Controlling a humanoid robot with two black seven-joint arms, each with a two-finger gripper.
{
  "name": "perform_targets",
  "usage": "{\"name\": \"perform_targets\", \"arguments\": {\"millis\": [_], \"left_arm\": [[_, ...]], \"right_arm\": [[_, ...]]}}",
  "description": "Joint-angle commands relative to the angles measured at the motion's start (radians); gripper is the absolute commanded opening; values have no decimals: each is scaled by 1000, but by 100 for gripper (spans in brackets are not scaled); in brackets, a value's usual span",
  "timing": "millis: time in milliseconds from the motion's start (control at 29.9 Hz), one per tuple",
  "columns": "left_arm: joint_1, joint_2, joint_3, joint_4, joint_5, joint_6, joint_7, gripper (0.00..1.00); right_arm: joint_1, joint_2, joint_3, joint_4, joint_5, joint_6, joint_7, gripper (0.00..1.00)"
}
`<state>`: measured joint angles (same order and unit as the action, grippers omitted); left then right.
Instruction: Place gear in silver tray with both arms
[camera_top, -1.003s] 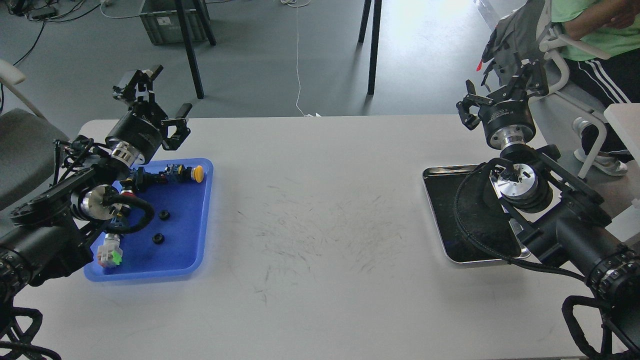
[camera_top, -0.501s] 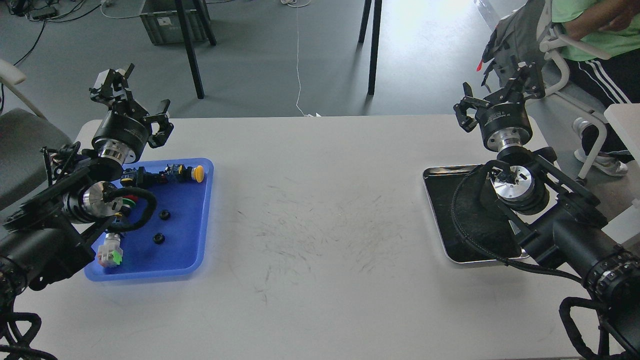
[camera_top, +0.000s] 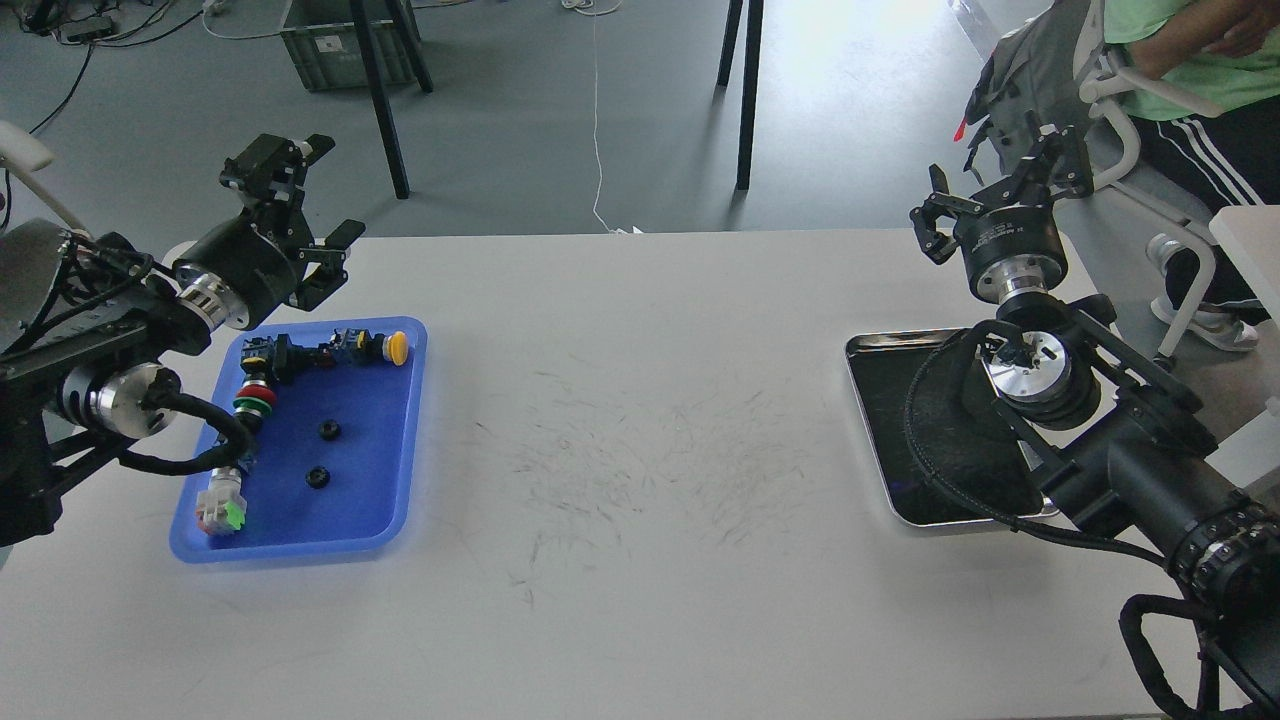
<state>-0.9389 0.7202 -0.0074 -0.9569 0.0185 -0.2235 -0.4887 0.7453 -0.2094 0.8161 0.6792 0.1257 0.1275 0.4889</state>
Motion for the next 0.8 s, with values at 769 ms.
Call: {"name": "perform_targets", "arguments": {"millis": [769], "left_arm": [[-153, 44, 225, 56, 467, -4, 0, 92]], "right_arm": [[-6, 5, -8, 0, 0, 4, 0, 99]]}}
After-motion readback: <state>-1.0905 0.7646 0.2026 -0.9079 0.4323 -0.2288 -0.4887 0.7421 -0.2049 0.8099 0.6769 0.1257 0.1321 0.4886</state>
